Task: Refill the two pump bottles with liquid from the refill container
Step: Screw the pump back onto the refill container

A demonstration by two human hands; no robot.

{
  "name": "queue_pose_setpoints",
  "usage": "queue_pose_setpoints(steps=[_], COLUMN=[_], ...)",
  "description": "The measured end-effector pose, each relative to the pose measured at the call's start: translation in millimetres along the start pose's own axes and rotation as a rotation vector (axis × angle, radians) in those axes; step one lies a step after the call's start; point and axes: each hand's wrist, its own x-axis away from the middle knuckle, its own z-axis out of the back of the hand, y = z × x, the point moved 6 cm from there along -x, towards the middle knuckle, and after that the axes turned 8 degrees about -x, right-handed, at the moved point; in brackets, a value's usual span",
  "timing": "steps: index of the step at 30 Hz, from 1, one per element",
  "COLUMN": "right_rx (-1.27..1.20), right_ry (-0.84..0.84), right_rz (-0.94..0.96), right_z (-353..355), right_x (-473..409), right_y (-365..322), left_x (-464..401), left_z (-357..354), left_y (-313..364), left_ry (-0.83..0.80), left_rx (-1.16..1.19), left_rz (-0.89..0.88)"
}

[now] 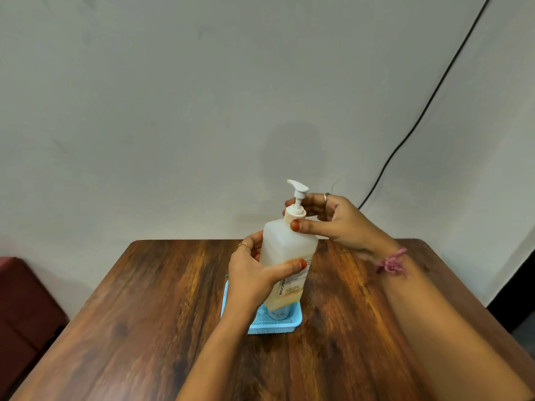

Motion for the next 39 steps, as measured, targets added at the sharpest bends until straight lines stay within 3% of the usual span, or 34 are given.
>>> queue_pose_setpoints(steps=[3,8,14,19,26,32,34,39], right_rx=[0.059,-0.117,-0.020,-0.164,-0.152,-0.196,-0.193,-0.204], right_ry=[0.166,-0.036,0.202,0.004,0.298,0.029,0.013,0.304], right_rz=[-0.009,-0.078,-0.001,-0.087,-0.067,-0.085,-0.059,-0.011], right_z=[-3,-3,0,-6,-7,-2,-4,-4], right_x=[-5,-1,-3,-2,-2,2,3,6], right_y=[7,12,16,17,30,16,13,22], left_x=[1,-3,-1,-4,-4,-2,-2,1], left_z=[0,5,6,6,1,-6,-6,-6], left_y=[-2,-2,-4,-2,-5,-3,-3,-4], left_ry=[-0.006,-0.006,-0.004,-0.004,0.013,-0.005,-0.004,0.060], left_rx=[0.010,-0.005,0.009,0.002,0.005,0.031,0.036,0.029], left_rz=[0.002,0.007,0.021,0.022,0.026,0.041,0.045,0.045])
